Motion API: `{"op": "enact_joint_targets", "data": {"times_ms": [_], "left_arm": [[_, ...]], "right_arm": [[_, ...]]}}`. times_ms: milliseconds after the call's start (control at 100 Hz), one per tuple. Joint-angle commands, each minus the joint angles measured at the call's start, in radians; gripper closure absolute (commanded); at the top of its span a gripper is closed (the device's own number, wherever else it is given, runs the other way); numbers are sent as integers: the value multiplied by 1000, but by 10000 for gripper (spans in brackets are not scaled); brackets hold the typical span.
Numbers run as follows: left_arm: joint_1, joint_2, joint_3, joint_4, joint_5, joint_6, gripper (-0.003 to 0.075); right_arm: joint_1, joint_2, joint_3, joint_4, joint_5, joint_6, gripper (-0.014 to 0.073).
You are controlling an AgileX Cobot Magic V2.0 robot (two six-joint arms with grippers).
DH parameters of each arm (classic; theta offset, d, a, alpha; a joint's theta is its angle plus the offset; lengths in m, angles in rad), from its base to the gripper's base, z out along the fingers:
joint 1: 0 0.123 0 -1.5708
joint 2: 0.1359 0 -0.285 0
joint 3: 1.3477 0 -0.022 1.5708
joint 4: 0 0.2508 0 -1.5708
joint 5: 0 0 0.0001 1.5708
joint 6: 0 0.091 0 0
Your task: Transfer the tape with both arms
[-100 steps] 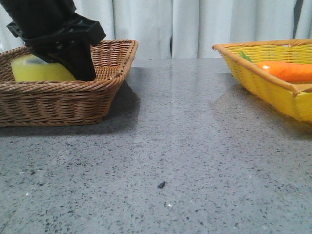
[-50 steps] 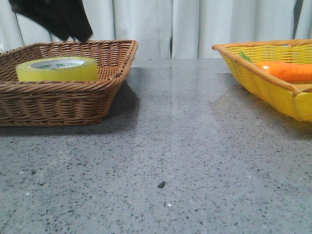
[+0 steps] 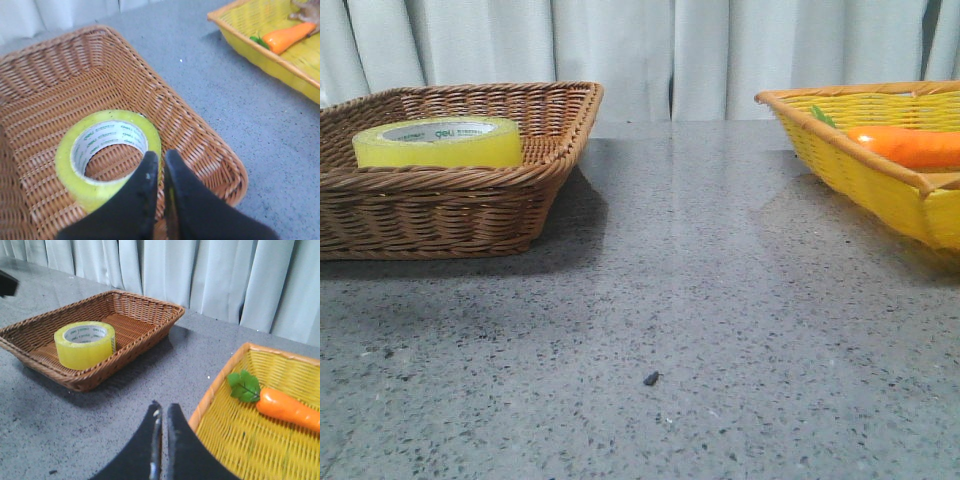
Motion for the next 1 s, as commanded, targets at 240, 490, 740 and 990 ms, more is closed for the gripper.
{"op": "enact_joint_targets", "data": {"times_ms": [240,490,740,990], "left_arm": [[2,-422,322,-16,-228,-3,741],[2,-730,502,-16,-245,-3,741],[2,-885,572,-16,-241,-3,741],[2,-885,578,-16,-234,-3,741]], "right_arm": [[-3,-98,149,-12,-214,3,666],[-3,-130,179,-56,-269,3,666],[-3,-130,179,-47,-246,3,666],[-3,-130,179,-47,-246,3,666]]}}
